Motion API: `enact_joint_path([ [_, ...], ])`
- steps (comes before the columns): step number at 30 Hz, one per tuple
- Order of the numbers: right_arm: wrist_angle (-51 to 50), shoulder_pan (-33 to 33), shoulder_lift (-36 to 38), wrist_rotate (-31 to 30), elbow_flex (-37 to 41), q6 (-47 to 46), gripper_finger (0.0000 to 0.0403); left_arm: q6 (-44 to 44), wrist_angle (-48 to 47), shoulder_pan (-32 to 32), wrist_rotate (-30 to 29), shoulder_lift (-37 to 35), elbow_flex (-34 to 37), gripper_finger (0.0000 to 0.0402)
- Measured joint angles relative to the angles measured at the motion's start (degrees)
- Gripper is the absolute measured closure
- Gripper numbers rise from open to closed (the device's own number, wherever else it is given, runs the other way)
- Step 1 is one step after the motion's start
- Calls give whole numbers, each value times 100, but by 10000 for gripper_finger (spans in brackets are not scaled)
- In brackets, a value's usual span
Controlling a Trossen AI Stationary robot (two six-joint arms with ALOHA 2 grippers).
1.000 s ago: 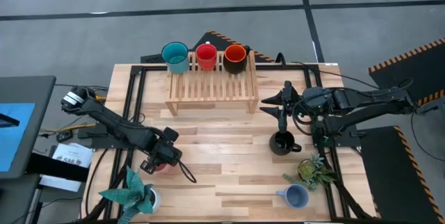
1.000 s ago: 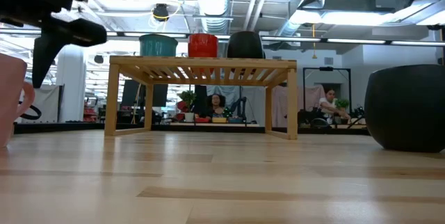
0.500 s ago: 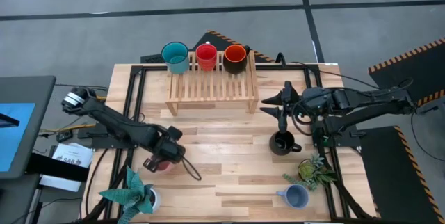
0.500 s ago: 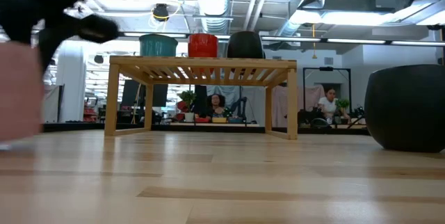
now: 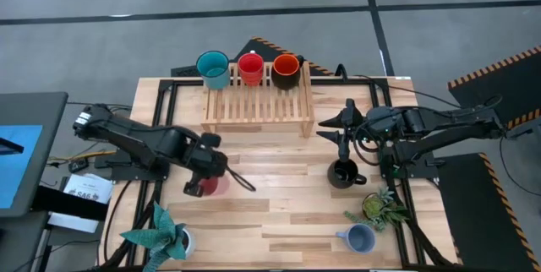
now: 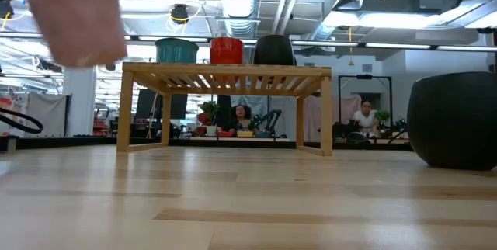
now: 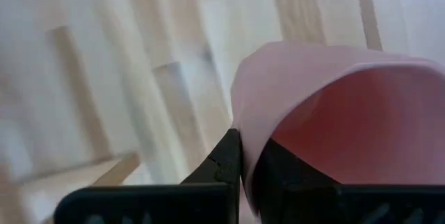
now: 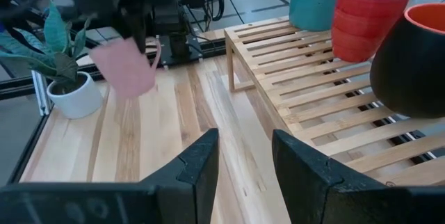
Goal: Place coffee mugs
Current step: Put the pink cup on the shelf aligned with the other blue cup
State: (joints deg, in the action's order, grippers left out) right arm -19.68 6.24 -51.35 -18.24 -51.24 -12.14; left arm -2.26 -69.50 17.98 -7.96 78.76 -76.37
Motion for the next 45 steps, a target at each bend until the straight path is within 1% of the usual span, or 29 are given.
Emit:
enact_joint_path([
  [4,0,0,0,2,0,2,241,-369,-602,-61,-405,0,-806,400],
  [8,0,0,0,4,0,16,241,-502,-977,-61,-1059,-7,-1676,400],
  [11,-1,0,0,6,0,15,241,-676,-1029,-77,-1690,-7,-2241,400],
  [15,-2,0,0,6,0,15,241,-1175,-1112,-249,-2758,-4,-2828,401],
  [17,0,0,0,9,0,15,241,-1311,-1098,-431,-3108,-4,-3092,401],
  [18,-2,0,0,9,0,15,241,-1370,-1108,-567,-3162,-4,-3216,401],
  [19,-2,0,0,9,0,15,241,-1412,-1124,-721,-3147,-4,-3327,401],
  [21,-1,0,0,9,0,14,241,-1458,-1142,-1130,-2878,-6,-3507,401],
  [26,-2,0,0,11,0,13,241,-1539,-1227,-2446,-1782,-4,-3675,401],
  [29,0,0,0,11,0,13,241,-1557,-1585,-3162,-1340,25,-3675,401],
  [32,-2,0,0,15,0,13,241,-1551,-1903,-3699,-980,125,-3675,401],
  [36,-2,0,0,28,0,11,241,-1328,-2042,-4098,-467,292,-3673,401],
  [39,1,0,-22,28,0,9,241,-1185,-2052,-4335,-362,448,-3673,401],
  [42,-22,0,-50,28,2,7,241,-1148,-2044,-4568,-122,619,-3673,401],
  [45,16,0,-99,28,0,-2,241,-1091,-2048,-4692,-4,833,-3673,401],
])
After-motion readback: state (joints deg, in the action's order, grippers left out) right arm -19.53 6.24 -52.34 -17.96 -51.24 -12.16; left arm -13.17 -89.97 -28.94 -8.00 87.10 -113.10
